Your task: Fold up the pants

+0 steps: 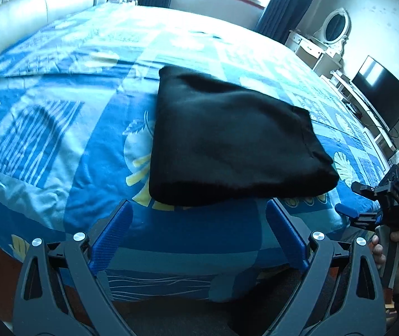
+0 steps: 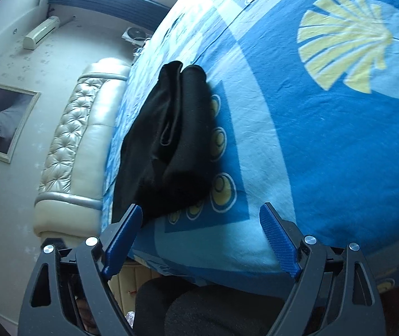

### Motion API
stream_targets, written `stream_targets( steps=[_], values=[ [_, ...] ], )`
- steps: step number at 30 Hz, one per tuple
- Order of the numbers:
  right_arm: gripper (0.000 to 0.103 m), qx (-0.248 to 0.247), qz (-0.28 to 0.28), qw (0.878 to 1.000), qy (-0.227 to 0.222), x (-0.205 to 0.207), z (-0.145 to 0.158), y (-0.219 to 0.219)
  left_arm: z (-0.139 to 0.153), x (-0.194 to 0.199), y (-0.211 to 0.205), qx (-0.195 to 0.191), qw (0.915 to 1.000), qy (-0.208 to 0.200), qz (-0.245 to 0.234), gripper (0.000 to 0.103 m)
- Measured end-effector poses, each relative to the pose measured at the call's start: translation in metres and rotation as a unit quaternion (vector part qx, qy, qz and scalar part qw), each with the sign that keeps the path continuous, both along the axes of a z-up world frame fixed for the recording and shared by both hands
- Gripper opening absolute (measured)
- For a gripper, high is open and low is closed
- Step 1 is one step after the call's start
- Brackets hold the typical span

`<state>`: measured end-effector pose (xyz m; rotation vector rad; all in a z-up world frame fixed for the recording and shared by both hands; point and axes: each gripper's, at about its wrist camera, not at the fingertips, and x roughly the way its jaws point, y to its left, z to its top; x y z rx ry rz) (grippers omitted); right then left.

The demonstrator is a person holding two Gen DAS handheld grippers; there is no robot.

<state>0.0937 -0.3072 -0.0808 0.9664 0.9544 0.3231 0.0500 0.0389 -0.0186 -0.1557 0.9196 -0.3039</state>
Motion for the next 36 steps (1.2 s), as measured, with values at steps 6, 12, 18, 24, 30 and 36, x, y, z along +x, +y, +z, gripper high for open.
stream_targets(
  steps=[6, 12, 18, 24, 30, 36],
  values=[
    [0.085, -0.083, -0.002, 0.997, -0.001, -0.008, 0.013, 0.013, 0.006, -0.014, 0.001, 0.012, 0.9999, -0.010, 0.004, 0.096],
    [0.085, -0.208, -0.019, 0.978, -0.011, -0.016, 0.034, 0.031, 0.012, -0.027, 0.002, 0.028, 0.9990, -0.022, 0.027, 0.098],
    [0.085, -0.316, -0.004, 0.948, -0.027, -0.020, 0.044, 0.058, 0.020, -0.038, -0.007, 0.051, 0.9971, -0.051, 0.024, 0.100],
    [0.085, -0.362, 0.002, 0.930, -0.057, -0.024, 0.052, 0.080, 0.021, -0.040, -0.014, 0.061, 0.9962, -0.060, 0.018, 0.100],
    [0.085, -0.383, 0.004, 0.921, -0.075, -0.027, 0.056, 0.094, 0.020, -0.038, -0.017, 0.061, 0.9963, -0.056, 0.022, 0.100],
    [0.085, -0.377, -0.002, 0.923, -0.074, -0.031, 0.056, 0.100, 0.018, -0.033, -0.012, 0.058, 0.9972, -0.036, 0.031, 0.100]
  ],
)
